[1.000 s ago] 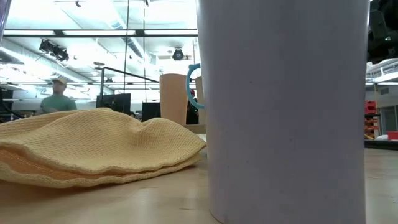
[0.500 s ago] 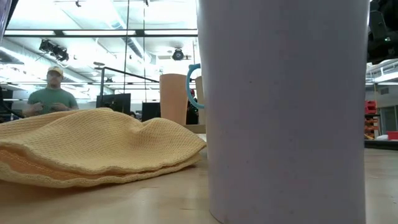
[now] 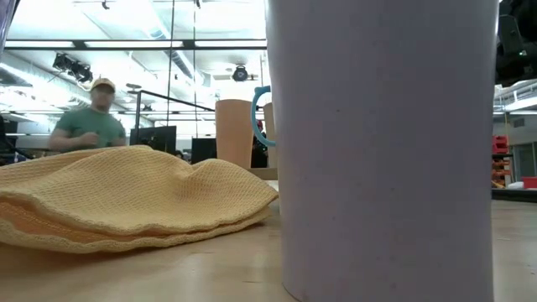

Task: Stack small to large cups/mugs on shelf
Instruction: Put the purple cup on the shelf

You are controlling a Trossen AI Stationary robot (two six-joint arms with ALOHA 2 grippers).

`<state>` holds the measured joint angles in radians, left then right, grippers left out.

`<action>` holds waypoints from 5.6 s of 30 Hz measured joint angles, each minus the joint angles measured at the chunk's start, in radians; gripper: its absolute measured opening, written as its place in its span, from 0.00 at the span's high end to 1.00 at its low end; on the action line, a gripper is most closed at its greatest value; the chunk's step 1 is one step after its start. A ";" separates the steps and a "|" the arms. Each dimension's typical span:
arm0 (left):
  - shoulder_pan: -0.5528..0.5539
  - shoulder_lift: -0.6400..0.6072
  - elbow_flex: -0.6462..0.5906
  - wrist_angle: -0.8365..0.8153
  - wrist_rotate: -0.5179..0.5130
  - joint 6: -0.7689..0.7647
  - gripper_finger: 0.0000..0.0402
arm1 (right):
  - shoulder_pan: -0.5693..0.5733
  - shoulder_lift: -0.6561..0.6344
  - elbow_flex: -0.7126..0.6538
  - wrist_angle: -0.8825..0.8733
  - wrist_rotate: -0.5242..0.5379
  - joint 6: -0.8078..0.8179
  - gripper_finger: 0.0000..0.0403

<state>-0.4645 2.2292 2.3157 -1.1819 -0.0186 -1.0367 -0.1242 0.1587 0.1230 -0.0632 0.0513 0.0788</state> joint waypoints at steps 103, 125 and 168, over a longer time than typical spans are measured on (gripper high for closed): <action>0.192 -0.344 0.040 -0.197 -0.325 0.290 0.98 | 0.000 0.017 0.000 0.001 0.000 0.000 0.89; 0.391 -0.312 -0.140 -0.388 -0.167 0.398 0.98 | 0.000 0.017 0.000 0.001 0.000 0.000 0.89; 0.435 -0.222 -0.313 -0.277 -0.140 0.263 0.98 | 0.000 0.022 0.000 -0.002 0.000 0.000 0.89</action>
<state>-0.0294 2.0074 2.0026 -1.4592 -0.1587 -0.7734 -0.1242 0.1802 0.1230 -0.0651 0.0513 0.0788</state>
